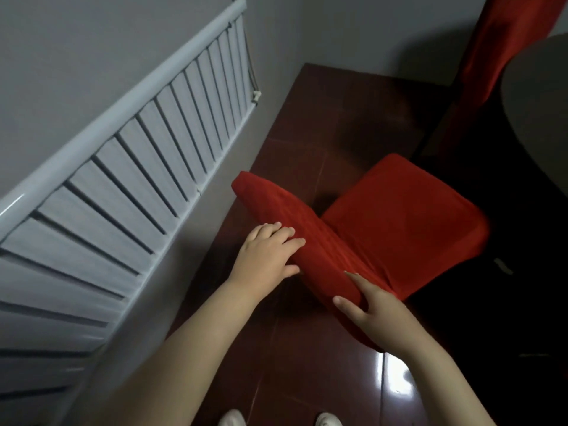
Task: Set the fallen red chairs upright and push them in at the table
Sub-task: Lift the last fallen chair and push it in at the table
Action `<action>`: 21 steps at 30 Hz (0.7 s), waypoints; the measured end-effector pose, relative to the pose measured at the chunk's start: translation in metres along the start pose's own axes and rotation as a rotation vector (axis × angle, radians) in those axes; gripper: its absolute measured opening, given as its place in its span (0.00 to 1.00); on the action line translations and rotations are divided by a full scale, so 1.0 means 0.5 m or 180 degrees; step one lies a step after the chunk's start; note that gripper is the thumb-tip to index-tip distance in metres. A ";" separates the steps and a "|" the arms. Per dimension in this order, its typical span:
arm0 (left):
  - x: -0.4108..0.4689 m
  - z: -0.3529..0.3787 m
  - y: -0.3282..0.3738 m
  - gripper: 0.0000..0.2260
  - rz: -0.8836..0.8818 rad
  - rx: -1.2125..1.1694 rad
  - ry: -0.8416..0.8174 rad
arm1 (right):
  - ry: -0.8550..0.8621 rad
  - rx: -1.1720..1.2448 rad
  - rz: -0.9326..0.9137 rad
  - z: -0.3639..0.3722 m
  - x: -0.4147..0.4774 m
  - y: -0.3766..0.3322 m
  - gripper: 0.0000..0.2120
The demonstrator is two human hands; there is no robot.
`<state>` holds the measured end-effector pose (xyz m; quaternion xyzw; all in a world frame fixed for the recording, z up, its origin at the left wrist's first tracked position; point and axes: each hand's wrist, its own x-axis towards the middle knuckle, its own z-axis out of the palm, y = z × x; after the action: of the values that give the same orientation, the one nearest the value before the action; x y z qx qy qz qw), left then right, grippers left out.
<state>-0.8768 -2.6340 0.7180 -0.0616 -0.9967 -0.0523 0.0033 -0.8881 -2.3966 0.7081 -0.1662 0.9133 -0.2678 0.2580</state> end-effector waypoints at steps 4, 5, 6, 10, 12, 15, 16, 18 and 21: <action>0.034 -0.014 -0.029 0.25 0.0265 -0.0259 -0.0107 | -0.0400 0.0236 0.0307 -0.037 0.012 0.001 0.35; 0.043 -0.017 -0.042 0.25 0.0316 -0.0423 -0.0234 | -0.0432 0.0300 0.0399 -0.045 0.015 0.000 0.35; 0.054 -0.019 -0.056 0.24 0.0405 -0.0539 -0.0359 | -0.0434 0.0328 0.0504 -0.052 0.016 -0.003 0.35; 0.098 -0.028 -0.091 0.24 0.0870 -0.0482 -0.0545 | -0.0328 0.0319 0.0863 -0.072 0.012 -0.021 0.33; 0.124 -0.039 -0.100 0.24 0.1100 -0.0450 -0.0610 | -0.0224 0.0369 0.1053 -0.080 0.011 -0.032 0.32; 0.160 -0.057 -0.118 0.24 0.1384 -0.0495 -0.0781 | -0.0272 0.0459 0.1288 -0.098 0.010 -0.045 0.33; 0.172 -0.063 -0.125 0.24 0.1469 -0.0520 -0.0846 | -0.0297 0.0446 0.1364 -0.104 0.011 -0.051 0.34; 0.193 -0.074 -0.132 0.25 0.1557 -0.0589 -0.1051 | -0.0430 0.0189 0.1498 -0.115 0.021 -0.069 0.37; 0.228 -0.088 -0.127 0.24 0.1690 -0.0473 -0.1240 | -0.0668 -0.0572 0.1490 -0.137 0.071 -0.110 0.45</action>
<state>-0.9979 -2.6873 0.7567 -0.3280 -0.9213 -0.1095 -0.1782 -0.9460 -2.4286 0.7755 0.0005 0.9152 -0.1000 0.3904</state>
